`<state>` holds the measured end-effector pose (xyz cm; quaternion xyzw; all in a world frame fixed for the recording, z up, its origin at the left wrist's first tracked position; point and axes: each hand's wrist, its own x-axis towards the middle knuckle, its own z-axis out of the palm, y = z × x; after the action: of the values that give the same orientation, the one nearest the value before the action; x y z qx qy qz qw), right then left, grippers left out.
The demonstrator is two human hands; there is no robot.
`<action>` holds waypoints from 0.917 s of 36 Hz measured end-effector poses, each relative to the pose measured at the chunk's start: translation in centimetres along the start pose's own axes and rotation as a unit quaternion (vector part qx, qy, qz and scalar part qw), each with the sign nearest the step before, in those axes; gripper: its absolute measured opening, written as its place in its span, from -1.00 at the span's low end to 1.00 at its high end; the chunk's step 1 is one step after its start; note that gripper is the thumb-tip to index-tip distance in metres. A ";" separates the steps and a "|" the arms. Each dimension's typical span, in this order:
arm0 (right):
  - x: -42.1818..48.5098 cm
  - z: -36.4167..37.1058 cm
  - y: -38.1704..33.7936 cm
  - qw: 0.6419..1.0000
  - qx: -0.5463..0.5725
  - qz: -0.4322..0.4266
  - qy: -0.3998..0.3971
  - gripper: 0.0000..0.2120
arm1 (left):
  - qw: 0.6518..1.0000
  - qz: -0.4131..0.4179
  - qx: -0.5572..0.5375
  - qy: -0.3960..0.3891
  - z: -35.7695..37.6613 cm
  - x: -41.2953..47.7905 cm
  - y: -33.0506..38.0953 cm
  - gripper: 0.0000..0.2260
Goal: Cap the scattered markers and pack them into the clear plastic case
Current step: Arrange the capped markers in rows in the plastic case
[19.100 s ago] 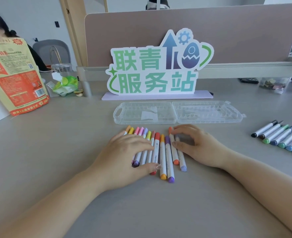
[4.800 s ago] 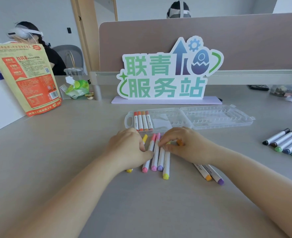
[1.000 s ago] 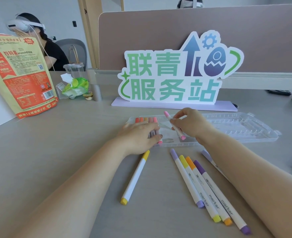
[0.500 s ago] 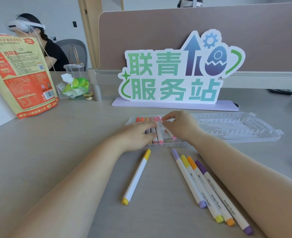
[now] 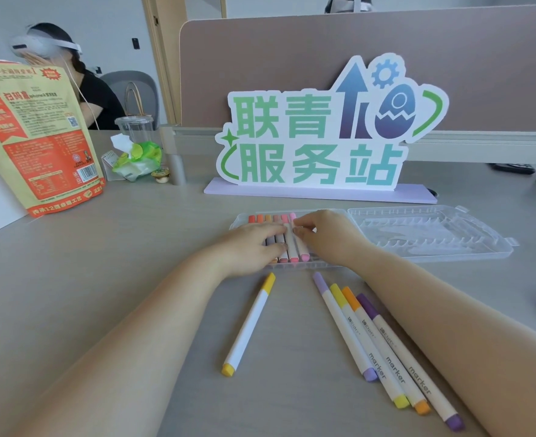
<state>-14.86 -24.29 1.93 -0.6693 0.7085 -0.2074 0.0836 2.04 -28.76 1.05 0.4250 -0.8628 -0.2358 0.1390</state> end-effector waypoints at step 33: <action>-0.3 -0.4 0.2 0.990 -0.132 -0.032 -0.046 -0.65 | 0.996 0.006 0.085 -0.008 -0.1 -0.6 0.7 -0.59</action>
<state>-15.21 -23.89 2.18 -0.7058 0.7032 -0.0840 0.0203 1.97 -27.99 1.46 0.4279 -0.8835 -0.1641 0.0965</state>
